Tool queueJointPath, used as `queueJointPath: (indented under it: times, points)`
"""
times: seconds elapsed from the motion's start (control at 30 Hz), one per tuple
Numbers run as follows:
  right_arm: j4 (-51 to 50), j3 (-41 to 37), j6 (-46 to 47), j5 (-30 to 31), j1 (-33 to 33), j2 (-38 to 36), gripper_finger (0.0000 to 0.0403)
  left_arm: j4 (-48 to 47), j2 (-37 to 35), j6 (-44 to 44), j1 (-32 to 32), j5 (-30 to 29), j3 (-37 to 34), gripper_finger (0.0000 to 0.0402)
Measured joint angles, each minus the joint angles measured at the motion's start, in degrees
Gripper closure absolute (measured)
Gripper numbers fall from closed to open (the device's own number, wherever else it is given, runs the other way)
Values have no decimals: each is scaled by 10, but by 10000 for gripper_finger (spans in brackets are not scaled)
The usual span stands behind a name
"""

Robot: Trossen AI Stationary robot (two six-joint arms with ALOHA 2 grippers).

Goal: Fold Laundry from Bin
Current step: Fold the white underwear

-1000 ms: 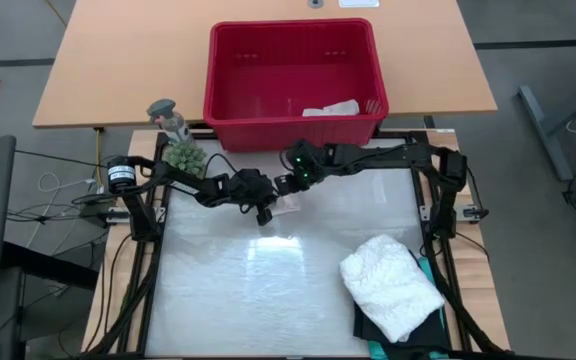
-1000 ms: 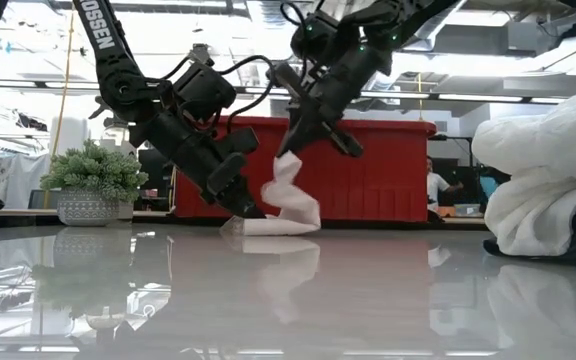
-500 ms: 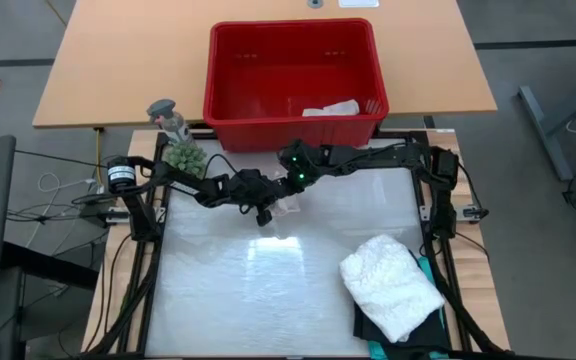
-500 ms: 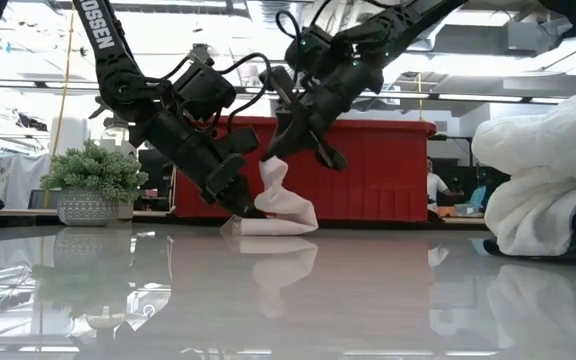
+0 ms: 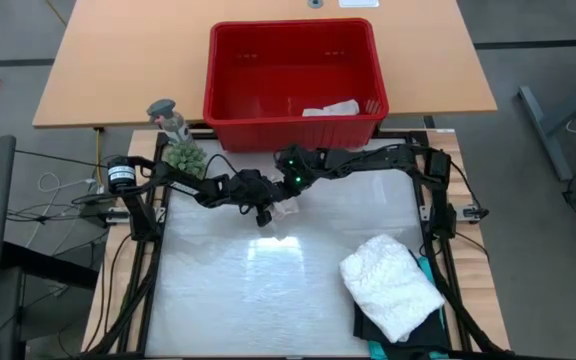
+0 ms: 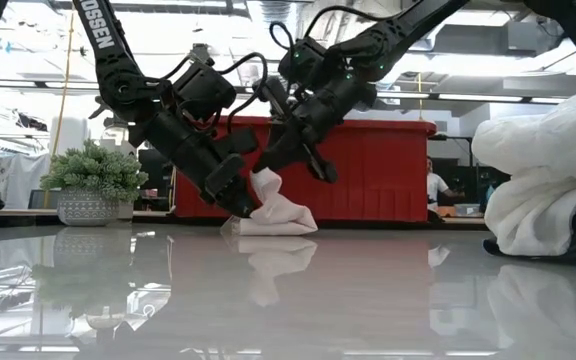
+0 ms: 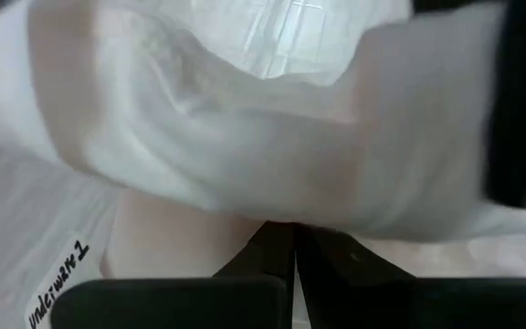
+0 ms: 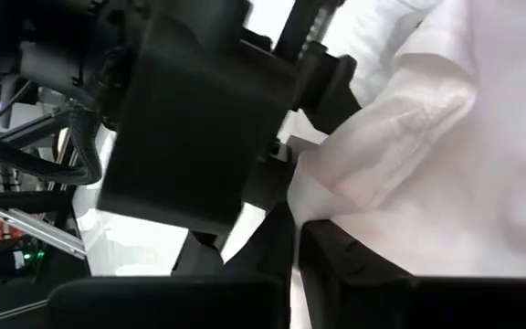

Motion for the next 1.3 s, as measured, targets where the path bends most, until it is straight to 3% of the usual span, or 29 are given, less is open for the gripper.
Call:
queueJointPath:
  times: [0.23,0.47,0.7,0.93,1.13,1.3]
  points:
    - [1,0,-8,4,-1,0,346,-42,-16,-7,1,-3,0,401]
    - [3,0,-15,18,-1,0,343,-115,-69,19,1,-62,0,401]
    - [7,0,-23,17,0,-1,332,-191,-113,54,1,-66,0,401]
    - [38,0,-25,16,0,-1,268,-278,-158,56,1,-101,0,401]
    - [40,0,-26,18,-4,-1,205,-291,-185,42,1,-115,0,401]
    - [60,0,-19,47,-20,-1,196,-283,-218,22,1,-121,0,401]
